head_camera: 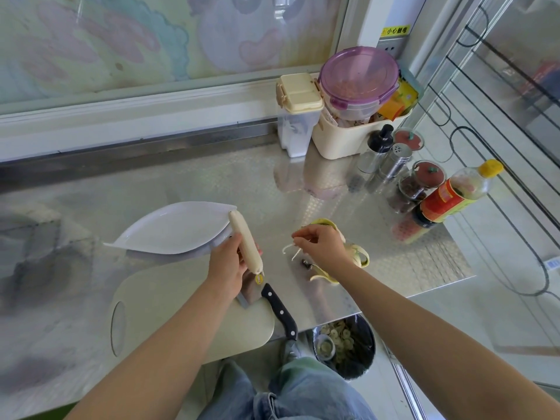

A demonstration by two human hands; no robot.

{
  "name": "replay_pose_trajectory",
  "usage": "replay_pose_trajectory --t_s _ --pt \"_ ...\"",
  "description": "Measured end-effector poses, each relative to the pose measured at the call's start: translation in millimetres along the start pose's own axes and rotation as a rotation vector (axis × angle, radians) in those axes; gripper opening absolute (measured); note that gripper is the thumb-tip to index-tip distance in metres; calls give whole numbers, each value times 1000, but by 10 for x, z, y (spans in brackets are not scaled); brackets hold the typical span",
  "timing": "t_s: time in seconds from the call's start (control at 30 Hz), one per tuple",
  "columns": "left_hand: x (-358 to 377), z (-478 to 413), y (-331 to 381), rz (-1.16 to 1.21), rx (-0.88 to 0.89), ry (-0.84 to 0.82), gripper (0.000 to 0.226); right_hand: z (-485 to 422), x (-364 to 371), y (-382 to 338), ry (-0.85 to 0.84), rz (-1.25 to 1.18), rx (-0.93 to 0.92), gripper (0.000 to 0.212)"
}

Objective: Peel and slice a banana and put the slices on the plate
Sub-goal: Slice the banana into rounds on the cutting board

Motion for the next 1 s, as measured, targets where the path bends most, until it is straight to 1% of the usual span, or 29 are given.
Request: replay_pose_trajectory --t_s 0.1,0.13,0.2,0.27,0.3,0.33,0.37,0.4,0.47,0.5,0.6,0.67,0.73,0.77,0.83,0.9,0.93,1.0 --pt "41 35 -36 -3 -31 -43 19 -33 119 26 -121 365 -29 24" --pt "48 45 -44 -2 -42 -56 18 -30 124 35 -132 439 -42 27" --pt "65 65 -58 -16 -64 -89 17 -20 70 28 -73 469 -61 25" --pt "69 74 -72 -31 -89 -121 18 15 -38 17 35 449 -27 12" --pt "66 75 -77 -37 -100 -134 19 31 -76 7 76 446 -6 17" --pt "58 73 -77 -57 -109 -145 18 30 -87 12 94 446 7 28" --pt "42 69 -72 -99 -108 -154 17 27 -75 8 85 430 2 34" --pt "18 66 -62 -164 -99 -160 16 24 -32 -10 49 393 -20 32" --pt "-79 46 -13 -322 -36 -138 15 45 106 -90 -55 315 -96 13" --pt "-143 43 35 -397 18 -112 14 72 201 -120 -117 299 -110 13" --pt "-393 71 215 -554 171 -17 15 200 601 -154 -311 375 -107 26" --pt "-620 89 310 -646 220 54 19 309 902 -139 -418 475 -103 43" --pt "-871 105 359 -743 229 101 20 390 1121 -98 -476 581 -83 58" --pt "-994 110 370 -799 227 122 21 429 1177 -90 -478 626 -74 61" --pt "-1203 125 377 -915 222 148 26 463 1222 -60 -445 655 -55 58" --pt "-1338 139 381 -988 227 149 28 482 1195 -68 -398 594 -46 50" --pt "-1384 140 379 -1009 229 146 29 486 1164 -80 -367 553 -50 45" --pt "-1448 128 369 -1055 230 135 29 504 1057 -140 -260 479 -78 27"
Point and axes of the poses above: each hand's wrist, its own z-axis away from the middle knuckle, its own x-axis out of the palm, y = z × x, the point moved 7 cm from there along -z, towards the middle knuckle, and after that the axes turned 6 degrees about z, right-handed, at the moved point
